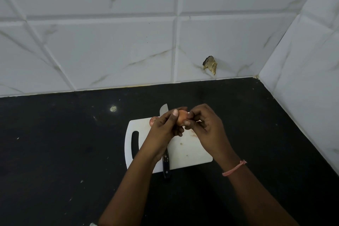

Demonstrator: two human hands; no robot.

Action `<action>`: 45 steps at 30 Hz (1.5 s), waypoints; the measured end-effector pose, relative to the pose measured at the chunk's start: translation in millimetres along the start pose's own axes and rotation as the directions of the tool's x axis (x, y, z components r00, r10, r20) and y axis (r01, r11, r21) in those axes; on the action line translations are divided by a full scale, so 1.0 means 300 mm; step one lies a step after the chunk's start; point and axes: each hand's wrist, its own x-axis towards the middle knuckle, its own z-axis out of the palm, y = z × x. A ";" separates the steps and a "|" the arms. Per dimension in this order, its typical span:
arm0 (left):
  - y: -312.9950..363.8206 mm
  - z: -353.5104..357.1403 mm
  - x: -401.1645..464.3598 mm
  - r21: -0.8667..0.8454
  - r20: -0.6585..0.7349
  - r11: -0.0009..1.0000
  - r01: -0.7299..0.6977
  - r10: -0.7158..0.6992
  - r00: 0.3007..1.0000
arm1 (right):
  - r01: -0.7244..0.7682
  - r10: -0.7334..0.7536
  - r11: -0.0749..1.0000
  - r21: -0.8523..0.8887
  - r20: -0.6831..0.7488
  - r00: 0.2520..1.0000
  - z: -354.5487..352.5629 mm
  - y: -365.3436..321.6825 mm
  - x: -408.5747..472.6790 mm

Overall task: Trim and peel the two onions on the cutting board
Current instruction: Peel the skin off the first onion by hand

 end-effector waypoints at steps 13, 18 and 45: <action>0.039 0.028 -0.013 0.122 -0.049 0.991 0.060 -0.054 0.997 | -0.057 0.093 0.960 0.275 -0.119 0.989 0.030 -0.013 -0.002; 0.068 0.027 -0.010 0.182 -0.083 0.981 0.063 -0.049 0.995 | -0.024 0.018 0.983 0.182 0.034 0.999 0.027 -0.038 -0.005; 0.050 0.003 0.037 -0.202 -0.099 0.947 0.251 -0.275 0.956 | -0.123 0.063 0.950 -0.286 -0.210 0.976 -0.032 0.027 -0.005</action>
